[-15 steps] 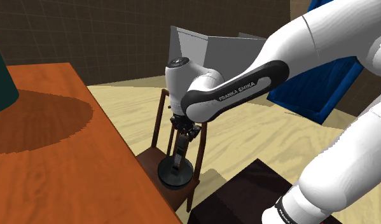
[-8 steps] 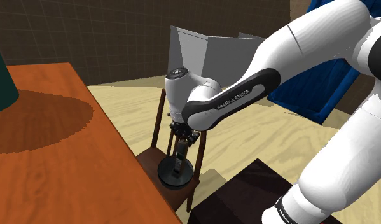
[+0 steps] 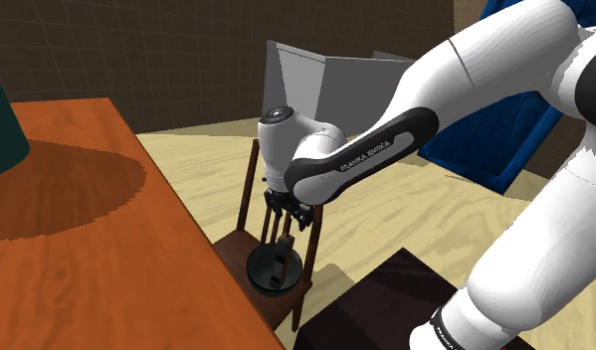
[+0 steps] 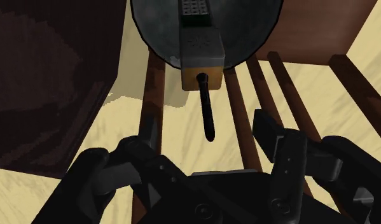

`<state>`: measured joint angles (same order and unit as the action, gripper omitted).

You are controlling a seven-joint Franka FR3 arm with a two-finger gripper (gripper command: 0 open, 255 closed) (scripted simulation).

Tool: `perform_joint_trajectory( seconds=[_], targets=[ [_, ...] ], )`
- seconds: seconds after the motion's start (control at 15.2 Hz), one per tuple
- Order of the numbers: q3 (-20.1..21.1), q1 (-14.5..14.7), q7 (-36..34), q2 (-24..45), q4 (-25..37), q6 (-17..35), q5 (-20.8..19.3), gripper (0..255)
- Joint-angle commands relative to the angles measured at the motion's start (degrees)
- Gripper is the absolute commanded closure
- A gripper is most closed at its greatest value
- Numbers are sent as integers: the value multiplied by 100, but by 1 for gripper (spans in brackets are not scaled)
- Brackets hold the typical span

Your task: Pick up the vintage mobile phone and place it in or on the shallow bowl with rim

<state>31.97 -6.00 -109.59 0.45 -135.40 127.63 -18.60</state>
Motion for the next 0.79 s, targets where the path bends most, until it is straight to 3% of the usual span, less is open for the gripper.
perform_joint_trajectory(
  seconds=[0.0,0.2,0.46,0.73],
  targets=[
    [0,0,0,0,0,0,0,0],
    [0,0,0,0,0,0,0,0],
    [74,85,291,-421,364,-680,436,0],
    [71,89,291,-421,364,-680,435,0]
  ],
)
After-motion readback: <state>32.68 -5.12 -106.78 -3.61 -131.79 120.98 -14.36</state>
